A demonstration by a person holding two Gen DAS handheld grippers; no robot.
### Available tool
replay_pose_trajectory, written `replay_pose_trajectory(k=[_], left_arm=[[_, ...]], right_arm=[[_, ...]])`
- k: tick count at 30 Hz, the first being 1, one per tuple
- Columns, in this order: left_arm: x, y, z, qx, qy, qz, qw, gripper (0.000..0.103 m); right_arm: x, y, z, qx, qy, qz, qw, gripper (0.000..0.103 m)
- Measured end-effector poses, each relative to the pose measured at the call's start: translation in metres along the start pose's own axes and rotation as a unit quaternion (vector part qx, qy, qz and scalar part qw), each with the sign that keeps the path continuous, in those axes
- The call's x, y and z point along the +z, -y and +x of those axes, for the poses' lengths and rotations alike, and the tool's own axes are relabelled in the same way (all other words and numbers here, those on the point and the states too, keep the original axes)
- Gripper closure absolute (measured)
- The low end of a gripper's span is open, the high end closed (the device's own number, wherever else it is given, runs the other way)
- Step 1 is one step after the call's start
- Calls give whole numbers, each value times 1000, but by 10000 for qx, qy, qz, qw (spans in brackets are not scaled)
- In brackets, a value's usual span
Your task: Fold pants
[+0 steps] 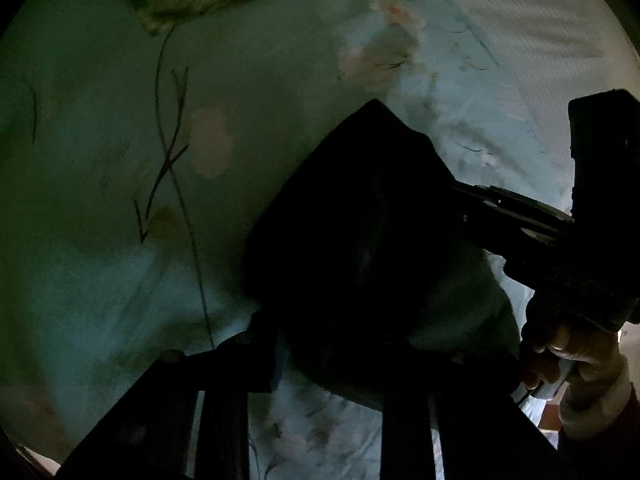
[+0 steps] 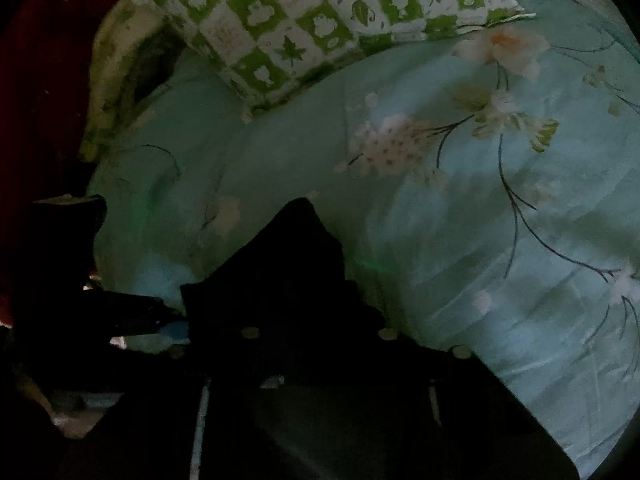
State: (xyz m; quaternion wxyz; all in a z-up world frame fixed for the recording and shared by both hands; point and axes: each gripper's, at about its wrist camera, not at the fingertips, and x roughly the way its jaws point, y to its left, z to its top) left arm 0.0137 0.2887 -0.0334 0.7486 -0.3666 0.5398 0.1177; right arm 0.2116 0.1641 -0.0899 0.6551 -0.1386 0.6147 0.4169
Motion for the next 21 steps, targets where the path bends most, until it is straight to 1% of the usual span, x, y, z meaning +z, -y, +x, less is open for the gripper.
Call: replay_pose_trajectory(k=[4, 10, 15, 17, 21], left_arm=[[-3, 23, -24, -32, 217, 397, 9990, 84], [-10, 69, -60, -260, 516, 978, 9935, 85], [-22, 109, -82, -482, 625, 1422, 9867, 85], [-31, 116, -93, -578, 644, 1592, 9834, 85], [-44, 152, -99, -764, 653, 1981, 9750, 85]], right_arm=[[-7, -2, -29, 67, 347, 56, 9994, 84], [-31, 6, -83, 265, 1035, 413, 9934, 84], [-54, 10, -125, 331, 1532, 633, 9856, 84], [-67, 12, -145, 324, 1731, 718, 9818, 84], [-94, 17, -179, 236, 2052, 870, 9746, 84]])
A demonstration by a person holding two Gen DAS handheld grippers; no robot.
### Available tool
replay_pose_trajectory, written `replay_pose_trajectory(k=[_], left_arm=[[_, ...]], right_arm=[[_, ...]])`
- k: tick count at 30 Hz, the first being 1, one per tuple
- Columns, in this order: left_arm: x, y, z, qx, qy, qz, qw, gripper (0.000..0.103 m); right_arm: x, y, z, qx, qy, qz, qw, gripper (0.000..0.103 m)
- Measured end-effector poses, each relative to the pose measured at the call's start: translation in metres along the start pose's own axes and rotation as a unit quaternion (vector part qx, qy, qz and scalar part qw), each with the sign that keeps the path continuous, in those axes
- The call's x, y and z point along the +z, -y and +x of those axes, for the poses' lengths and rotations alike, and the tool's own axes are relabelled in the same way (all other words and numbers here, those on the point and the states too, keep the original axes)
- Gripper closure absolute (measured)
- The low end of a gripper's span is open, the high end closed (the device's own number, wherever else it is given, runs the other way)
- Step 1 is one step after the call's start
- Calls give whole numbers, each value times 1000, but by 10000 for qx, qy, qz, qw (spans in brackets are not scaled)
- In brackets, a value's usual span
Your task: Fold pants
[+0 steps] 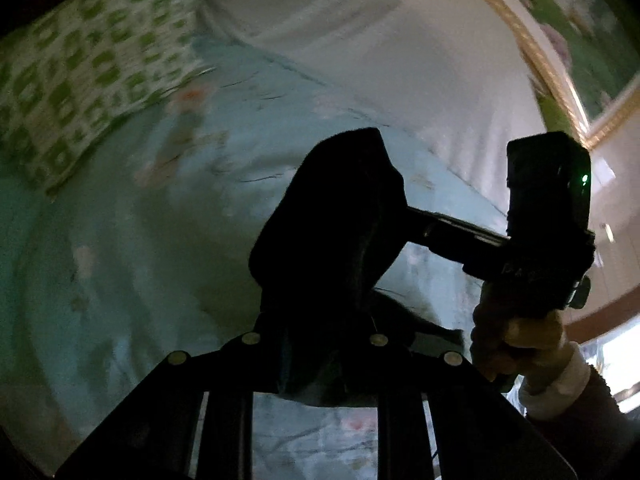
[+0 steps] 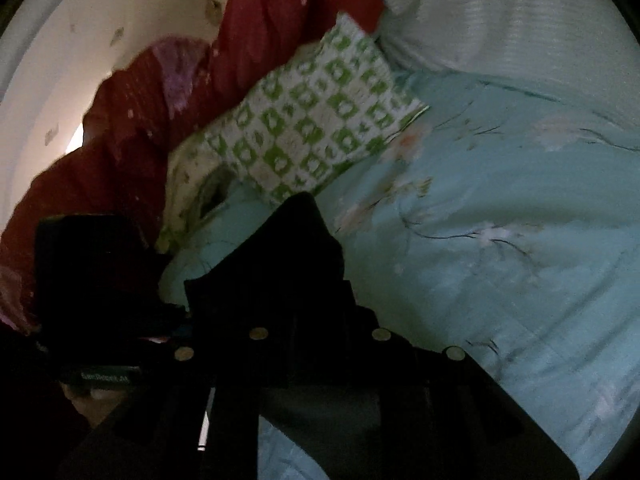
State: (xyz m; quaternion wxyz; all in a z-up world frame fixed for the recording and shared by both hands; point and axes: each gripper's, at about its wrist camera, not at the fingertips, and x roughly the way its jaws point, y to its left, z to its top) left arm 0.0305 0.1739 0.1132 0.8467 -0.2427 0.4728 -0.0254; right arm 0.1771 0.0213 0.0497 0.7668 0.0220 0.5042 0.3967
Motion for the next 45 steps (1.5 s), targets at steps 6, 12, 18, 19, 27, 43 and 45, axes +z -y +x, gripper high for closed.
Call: replay_pose_trajectory(k=[6, 12, 18, 19, 27, 43, 45], left_arm=[[-4, 64, 15, -278, -122, 686, 9972, 85], [-26, 120, 31, -421, -381, 1293, 9900, 85], [-54, 162, 58, -408, -709, 1812, 9800, 85], [-57, 166, 64, -396, -766, 1868, 9786, 85], [-88, 199, 104, -214, -1106, 2354, 9653, 84], [-141, 236, 168, 112, -1246, 3325, 9348, 72], [-145, 237, 171, 61, -1292, 3357, 9330, 69]], right_arm=[[-32, 17, -62, -189, 515, 289, 9981, 85], [-69, 39, -108, -406, 923, 687, 9925, 85], [-107, 64, -135, -502, 1205, 1083, 9855, 85], [-113, 68, -138, -525, 1234, 1132, 9845, 85], [-153, 96, -153, -650, 1380, 1470, 9773, 85], [-216, 139, -166, -965, 1554, 2535, 9499, 77], [-223, 140, -174, -1089, 1639, 2697, 9426, 77]])
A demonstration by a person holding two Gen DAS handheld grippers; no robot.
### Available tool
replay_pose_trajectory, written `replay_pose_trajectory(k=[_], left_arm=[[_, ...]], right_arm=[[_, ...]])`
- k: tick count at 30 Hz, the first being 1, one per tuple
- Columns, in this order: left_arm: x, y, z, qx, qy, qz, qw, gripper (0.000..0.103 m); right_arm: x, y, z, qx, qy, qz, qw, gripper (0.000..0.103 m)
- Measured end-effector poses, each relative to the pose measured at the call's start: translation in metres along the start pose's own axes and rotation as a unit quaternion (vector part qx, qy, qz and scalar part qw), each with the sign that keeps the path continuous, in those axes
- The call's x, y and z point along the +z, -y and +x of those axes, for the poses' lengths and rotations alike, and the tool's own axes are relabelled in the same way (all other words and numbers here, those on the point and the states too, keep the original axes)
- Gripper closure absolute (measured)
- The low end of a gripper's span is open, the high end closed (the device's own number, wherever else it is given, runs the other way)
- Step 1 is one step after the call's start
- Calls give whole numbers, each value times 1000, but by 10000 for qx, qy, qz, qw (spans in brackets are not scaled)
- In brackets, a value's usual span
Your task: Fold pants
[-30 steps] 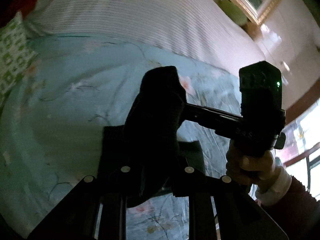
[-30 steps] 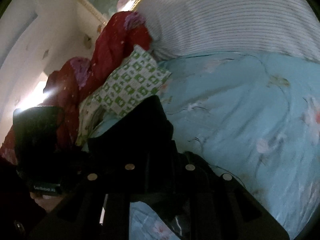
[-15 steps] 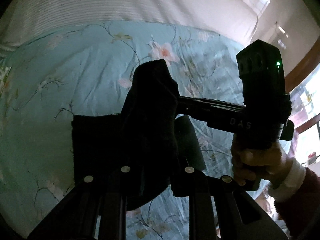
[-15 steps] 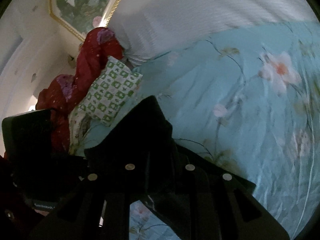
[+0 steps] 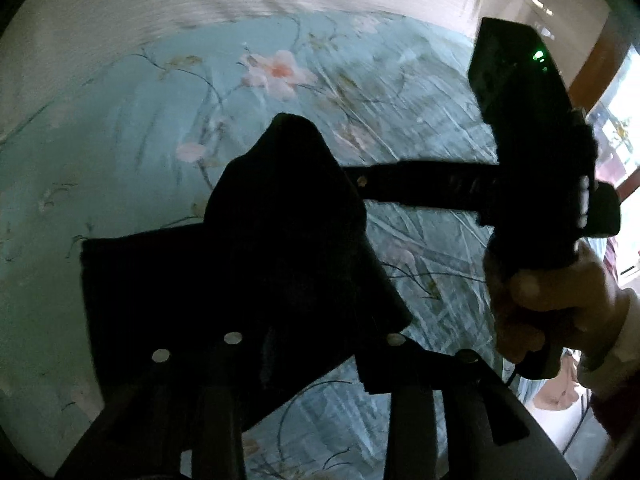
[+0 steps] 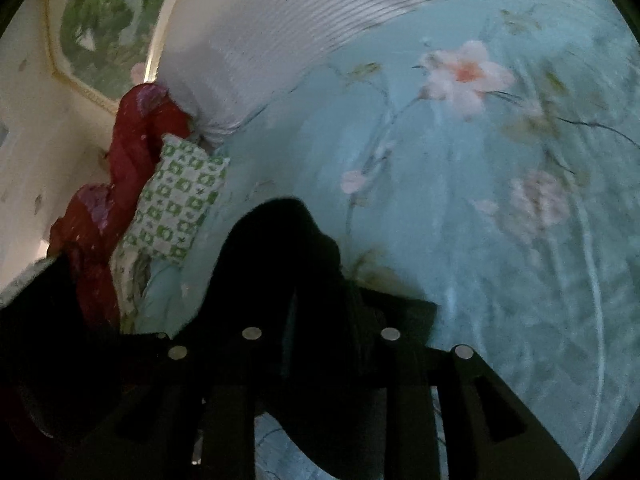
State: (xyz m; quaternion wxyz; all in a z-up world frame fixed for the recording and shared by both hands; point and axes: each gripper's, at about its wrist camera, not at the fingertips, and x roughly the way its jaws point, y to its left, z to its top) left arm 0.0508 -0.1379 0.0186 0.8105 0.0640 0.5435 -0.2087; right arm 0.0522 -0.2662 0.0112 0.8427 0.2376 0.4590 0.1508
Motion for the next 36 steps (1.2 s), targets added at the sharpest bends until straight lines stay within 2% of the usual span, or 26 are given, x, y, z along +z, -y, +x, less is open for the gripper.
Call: replay_pose_trajectory(k=[1, 2, 5, 7, 12, 14, 16, 18, 23, 32, 36], left_arm=[[-1, 2, 3, -45, -29, 32, 10000, 65], [-2, 3, 4, -113, -62, 61, 9999, 56], [-4, 8, 7, -401, -196, 124, 9989, 47], [-5, 11, 6, -453, -211, 203, 9985, 43], [-8, 7, -10, -687, -218, 203, 9972, 38], [-8, 1, -19, -746, -144, 129, 9970, 33], [-11, -6, -29, -791, -74, 44, 9968, 32], [-12, -16, -38, -809, 3, -63, 9967, 31], [-16, -47, -53, -748, 134, -463, 9960, 30], [-27, -110, -66, -484, 244, -1257, 9906, 29], [-27, -133, -65, -389, 237, -1564, 9866, 28]], right_arm=[[-1, 3, -4, -43, 49, 90, 9999, 77], [-3, 7, -9, -94, 103, 189, 9997, 77], [-10, 12, -21, -270, 209, 405, 9986, 76], [-16, 11, -25, -421, 212, 498, 9976, 75], [-29, 16, -38, -617, 346, 890, 9935, 59], [-34, 16, -44, -678, 476, 1033, 9912, 58], [-36, 13, -49, -787, 568, 1110, 9891, 56], [-37, 10, -54, -869, 659, 1150, 9874, 50], [-38, -7, -66, -1105, 894, 1150, 9831, 42], [-27, -65, -56, -1751, 984, 322, 9791, 36], [-24, -86, -46, -2289, 988, 106, 9684, 30]])
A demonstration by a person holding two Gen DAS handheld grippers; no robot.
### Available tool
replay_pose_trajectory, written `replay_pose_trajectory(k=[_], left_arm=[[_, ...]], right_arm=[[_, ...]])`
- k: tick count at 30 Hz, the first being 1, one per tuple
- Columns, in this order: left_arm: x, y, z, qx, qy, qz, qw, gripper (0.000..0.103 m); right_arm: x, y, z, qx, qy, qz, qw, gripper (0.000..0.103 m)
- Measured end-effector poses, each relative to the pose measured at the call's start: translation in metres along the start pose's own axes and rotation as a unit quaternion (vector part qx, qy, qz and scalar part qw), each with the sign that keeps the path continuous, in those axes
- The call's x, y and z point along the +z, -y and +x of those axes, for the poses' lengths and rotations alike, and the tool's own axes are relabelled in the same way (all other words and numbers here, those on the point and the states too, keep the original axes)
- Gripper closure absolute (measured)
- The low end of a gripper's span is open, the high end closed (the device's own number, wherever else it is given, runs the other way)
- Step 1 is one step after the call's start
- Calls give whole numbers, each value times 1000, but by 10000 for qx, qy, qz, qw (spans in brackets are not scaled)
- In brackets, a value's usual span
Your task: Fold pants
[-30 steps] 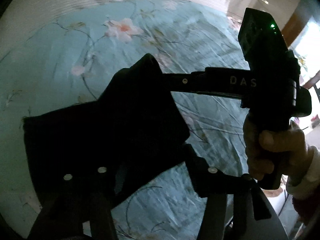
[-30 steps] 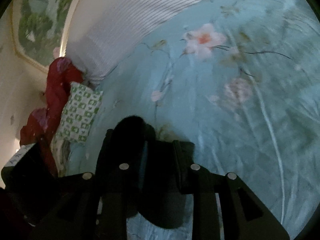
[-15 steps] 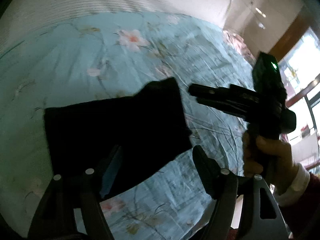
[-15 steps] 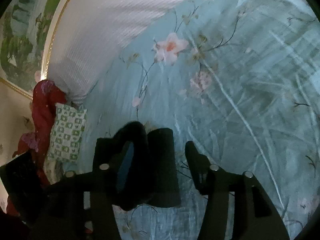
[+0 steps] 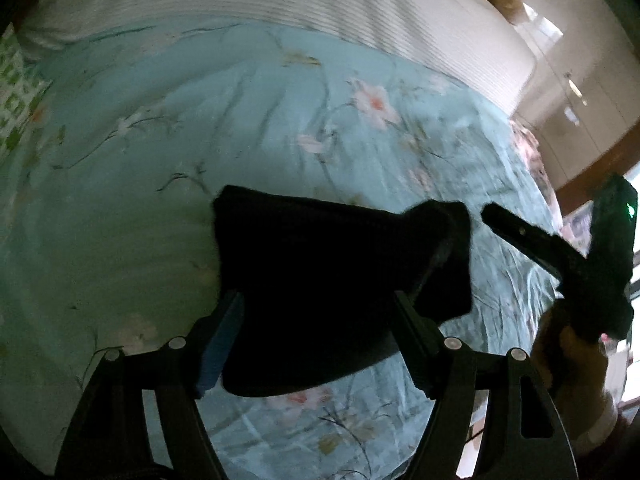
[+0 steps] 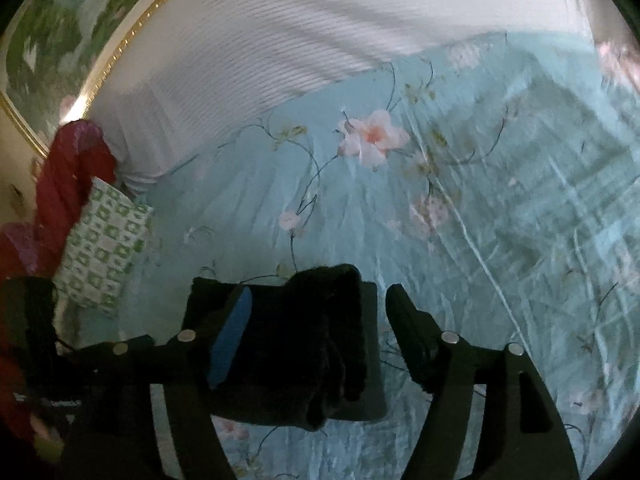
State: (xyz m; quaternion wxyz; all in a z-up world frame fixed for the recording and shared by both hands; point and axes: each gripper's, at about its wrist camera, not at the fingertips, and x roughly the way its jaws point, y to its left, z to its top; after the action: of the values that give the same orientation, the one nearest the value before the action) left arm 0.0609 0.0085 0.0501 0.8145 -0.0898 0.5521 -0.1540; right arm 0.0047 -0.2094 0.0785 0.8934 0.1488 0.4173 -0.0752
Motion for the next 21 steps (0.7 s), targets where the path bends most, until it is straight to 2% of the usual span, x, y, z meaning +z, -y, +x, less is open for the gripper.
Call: replay_pose_trajectory(k=[2, 7, 14, 21], left_arm=[[0, -8, -3, 28, 12, -88, 10000, 28], [5, -24, 2, 131, -34, -296, 9995, 25], [9, -39, 22, 170, -276, -591, 9977, 25], [13, -42, 35, 175, -394, -704, 9966, 25]], right_arm=[[-1, -8, 3, -298, -17, -29, 9995, 29], [-8, -9, 16, -411, -186, 71, 9990, 27], [-18, 2, 26, -376, -387, 414, 9977, 27], [-19, -2, 30, -312, -417, 323, 9981, 27]])
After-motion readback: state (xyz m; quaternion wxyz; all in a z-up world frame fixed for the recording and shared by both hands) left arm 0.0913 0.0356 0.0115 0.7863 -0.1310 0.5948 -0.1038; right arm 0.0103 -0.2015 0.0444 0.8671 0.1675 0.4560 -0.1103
